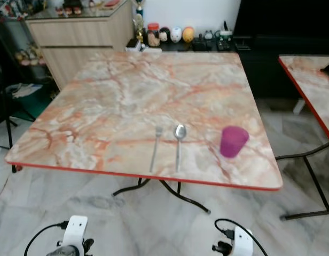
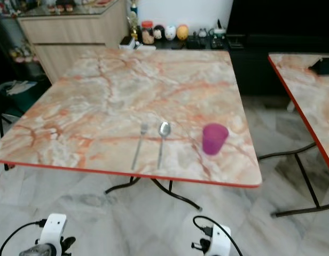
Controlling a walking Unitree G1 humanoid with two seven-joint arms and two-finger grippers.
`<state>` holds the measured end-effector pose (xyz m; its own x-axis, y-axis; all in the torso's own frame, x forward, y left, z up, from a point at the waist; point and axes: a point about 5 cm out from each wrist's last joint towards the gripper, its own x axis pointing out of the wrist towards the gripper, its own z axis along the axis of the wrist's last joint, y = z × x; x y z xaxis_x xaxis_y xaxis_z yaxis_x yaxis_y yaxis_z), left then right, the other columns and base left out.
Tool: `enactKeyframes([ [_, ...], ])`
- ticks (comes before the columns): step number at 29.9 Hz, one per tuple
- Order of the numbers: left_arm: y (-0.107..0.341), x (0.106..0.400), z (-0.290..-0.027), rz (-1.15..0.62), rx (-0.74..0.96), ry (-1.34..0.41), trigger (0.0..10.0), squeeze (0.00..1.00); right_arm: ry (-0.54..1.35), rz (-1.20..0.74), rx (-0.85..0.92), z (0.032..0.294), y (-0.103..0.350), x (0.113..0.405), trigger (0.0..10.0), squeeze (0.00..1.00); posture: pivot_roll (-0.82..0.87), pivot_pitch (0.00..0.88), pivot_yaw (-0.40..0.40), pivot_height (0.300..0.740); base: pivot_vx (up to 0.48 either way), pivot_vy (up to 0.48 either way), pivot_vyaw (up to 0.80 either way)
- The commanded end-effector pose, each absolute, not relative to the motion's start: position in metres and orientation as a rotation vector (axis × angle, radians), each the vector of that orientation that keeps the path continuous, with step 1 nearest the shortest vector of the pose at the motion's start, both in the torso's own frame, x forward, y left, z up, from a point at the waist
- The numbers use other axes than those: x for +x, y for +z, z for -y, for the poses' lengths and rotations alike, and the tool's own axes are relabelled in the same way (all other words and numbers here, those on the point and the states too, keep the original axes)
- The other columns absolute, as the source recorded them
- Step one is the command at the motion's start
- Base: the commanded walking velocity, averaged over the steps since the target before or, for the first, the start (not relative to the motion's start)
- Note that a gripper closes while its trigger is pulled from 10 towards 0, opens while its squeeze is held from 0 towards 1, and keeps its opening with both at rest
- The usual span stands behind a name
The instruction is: Setting the table
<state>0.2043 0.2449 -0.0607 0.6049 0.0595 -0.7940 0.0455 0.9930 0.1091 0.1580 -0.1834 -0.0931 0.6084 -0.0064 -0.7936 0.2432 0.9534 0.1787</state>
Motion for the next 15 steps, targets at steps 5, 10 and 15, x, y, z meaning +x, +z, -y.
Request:
enactKeyframes([
  [5, -0.0623, 0.1998, -0.2484, -0.942, 0.113, 0.021, 10.0, 0.00, -0.155, -0.900, 0.296, 0.1820, -0.0924, 0.1603, 10.0, 0.00, -0.05, 0.000, 0.041, 0.736, 0.000, 0.000, 0.00],
  [10, -0.0624, 0.1998, -0.2481, -0.943, 0.112, 0.022, 10.0, 0.00, -0.154, -0.898, 0.294, 0.1822, -0.0922, 0.1604, 10.0, 0.00, -0.05, 0.000, 0.041, 0.736, 0.000, 0.000, 0.00],
  [15, -0.0621, 0.2003, -0.2480, -0.941, 0.116, 0.018, 10.0, 0.00, -0.155, -0.896, 0.295, 0.1811, -0.0918, 0.1619, 10.0, 0.00, -0.04, 0.000, 0.042, 0.736, 0.000, 0.097, 0.00],
])
